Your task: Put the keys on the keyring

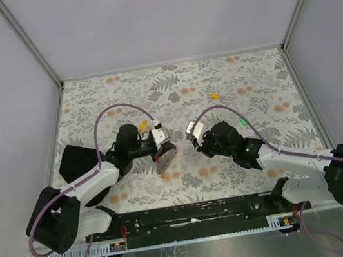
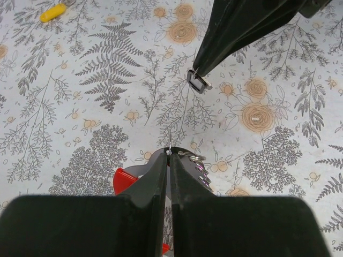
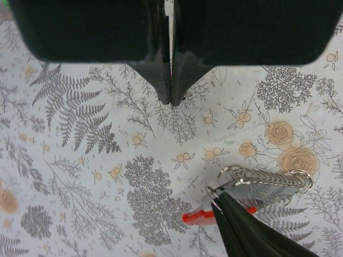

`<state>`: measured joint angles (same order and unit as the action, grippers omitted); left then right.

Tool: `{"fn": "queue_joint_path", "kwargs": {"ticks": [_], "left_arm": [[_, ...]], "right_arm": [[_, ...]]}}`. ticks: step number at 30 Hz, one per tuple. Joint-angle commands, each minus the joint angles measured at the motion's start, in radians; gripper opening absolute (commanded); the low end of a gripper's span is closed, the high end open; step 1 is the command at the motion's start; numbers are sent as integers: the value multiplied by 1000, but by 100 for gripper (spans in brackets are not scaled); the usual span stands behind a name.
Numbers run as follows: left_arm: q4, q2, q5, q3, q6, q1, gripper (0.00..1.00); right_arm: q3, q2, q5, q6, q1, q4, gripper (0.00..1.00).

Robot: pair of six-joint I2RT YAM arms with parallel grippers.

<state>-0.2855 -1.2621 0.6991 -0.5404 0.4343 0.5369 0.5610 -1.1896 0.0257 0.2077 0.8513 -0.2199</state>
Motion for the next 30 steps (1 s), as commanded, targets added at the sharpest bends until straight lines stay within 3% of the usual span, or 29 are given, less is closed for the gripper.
{"fn": "queue_joint_path", "kwargs": {"ticks": [1,14,30], "left_arm": [[-62,1,54,9,43,9,0],[-56,-17,134,-10,36,11,0],[-48,-35,154,-26,19,11,0]], "right_arm": [[53,33,112,164,2,33,0],[13,53,273,301,3,-112,0],[28,-24,322,297,2,-152,0]]}}
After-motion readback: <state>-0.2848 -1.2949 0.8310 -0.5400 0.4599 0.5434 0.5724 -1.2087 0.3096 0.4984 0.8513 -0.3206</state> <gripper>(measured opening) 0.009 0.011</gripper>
